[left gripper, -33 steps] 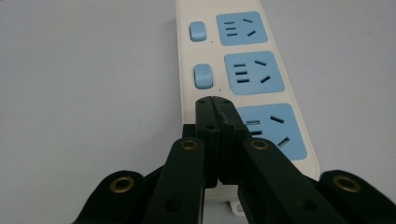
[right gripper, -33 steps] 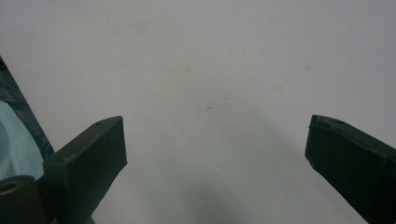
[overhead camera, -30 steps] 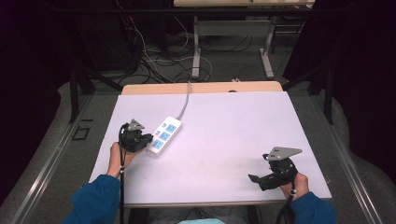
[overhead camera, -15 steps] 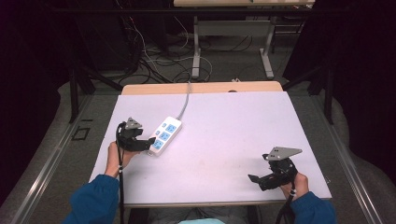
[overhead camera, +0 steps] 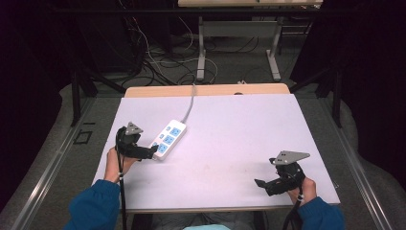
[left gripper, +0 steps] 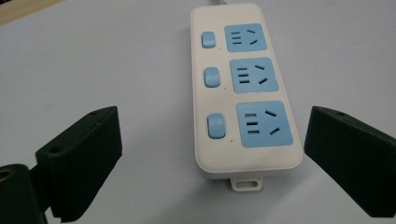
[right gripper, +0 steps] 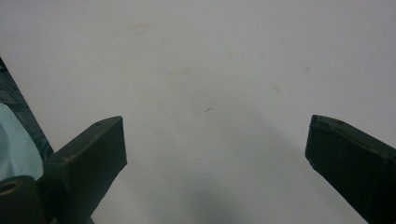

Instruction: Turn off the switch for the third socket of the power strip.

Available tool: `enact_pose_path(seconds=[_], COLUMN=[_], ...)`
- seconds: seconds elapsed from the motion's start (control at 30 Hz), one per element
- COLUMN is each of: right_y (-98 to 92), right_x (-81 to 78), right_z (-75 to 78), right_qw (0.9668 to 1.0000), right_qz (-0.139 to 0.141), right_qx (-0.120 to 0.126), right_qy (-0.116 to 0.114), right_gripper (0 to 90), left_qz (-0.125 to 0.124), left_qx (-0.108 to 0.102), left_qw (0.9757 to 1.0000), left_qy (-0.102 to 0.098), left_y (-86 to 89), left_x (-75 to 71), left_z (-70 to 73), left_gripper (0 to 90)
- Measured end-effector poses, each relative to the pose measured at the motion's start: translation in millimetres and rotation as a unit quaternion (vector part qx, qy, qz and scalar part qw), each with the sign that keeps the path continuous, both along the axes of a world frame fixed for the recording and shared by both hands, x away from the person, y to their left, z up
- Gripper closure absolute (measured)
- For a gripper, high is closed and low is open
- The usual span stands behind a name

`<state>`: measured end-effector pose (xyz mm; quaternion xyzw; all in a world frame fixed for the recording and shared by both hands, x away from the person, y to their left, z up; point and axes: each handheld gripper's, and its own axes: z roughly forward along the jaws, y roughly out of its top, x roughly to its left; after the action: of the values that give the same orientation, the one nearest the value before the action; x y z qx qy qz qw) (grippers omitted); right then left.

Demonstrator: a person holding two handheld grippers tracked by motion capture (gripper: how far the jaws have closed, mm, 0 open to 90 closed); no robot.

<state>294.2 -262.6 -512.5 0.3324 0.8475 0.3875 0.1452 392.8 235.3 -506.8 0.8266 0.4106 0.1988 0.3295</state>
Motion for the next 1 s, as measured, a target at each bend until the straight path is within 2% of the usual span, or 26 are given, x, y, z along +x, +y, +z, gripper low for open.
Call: enact_pose_path(seconds=[0.13,0.33,0.37,0.47,0.57,0.63,0.67,0.8,0.9,1.0], right_y=[0.1,0.3,0.2,0.3,0.3,-0.2,-0.1,-0.4,0.5,-0.4], right_x=[-0.5,-0.5,-0.6,-0.7,-0.7,-0.4,-0.6,0.7,-1.0,0.9], right_z=[0.2,0.1,0.2,0.3,0.4,0.7,0.6,0.2,0.6,0.3], right_qw=[1.0000,1.0000,1.0000,1.0000,1.0000,1.0000,1.0000,1.0000,1.0000,1.0000], right_qz=[-0.001,-0.003,-0.002,-0.003,-0.003,-0.001,-0.003,0.001,-0.003,0.001], right_qx=[0.000,0.001,0.001,0.000,0.000,0.000,0.000,-0.002,0.000,-0.004], right_qy=[-0.002,-0.001,0.001,0.000,0.000,-0.001,0.001,-0.007,0.000,-0.007], right_gripper=[4.8,4.8,4.8,4.8,4.8,4.8,4.8,4.8,4.7,4.7], left_qz=[0.002,-0.002,0.002,-0.002,0.000,0.002,-0.001,0.001,-0.003,-0.001], left_qx=[-0.002,0.002,-0.003,0.005,-0.002,0.005,0.002,0.004,0.006,0.004], left_qw=[0.9999,1.0000,1.0000,1.0000,1.0000,1.0000,1.0000,1.0000,1.0000,1.0000], left_qy=[0.011,0.005,0.000,0.003,-0.002,0.002,0.000,-0.001,-0.002,-0.006], left_y=[3.7,5.6,4.3,4.4,4.0,4.6,4.9,5.3,6.7,9.3], left_x=[-5.5,-14.3,-15.8,-18.9,-21.3,-23.6,-24.2,-31.0,-37.2,-43.2], left_z=[0.1,3.7,3.2,4.7,4.3,5.1,5.3,4.1,3.0,3.4], left_gripper=[0.5,0.3,0.3,0.4,0.3,0.3,0.3,0.3,0.3,0.3])
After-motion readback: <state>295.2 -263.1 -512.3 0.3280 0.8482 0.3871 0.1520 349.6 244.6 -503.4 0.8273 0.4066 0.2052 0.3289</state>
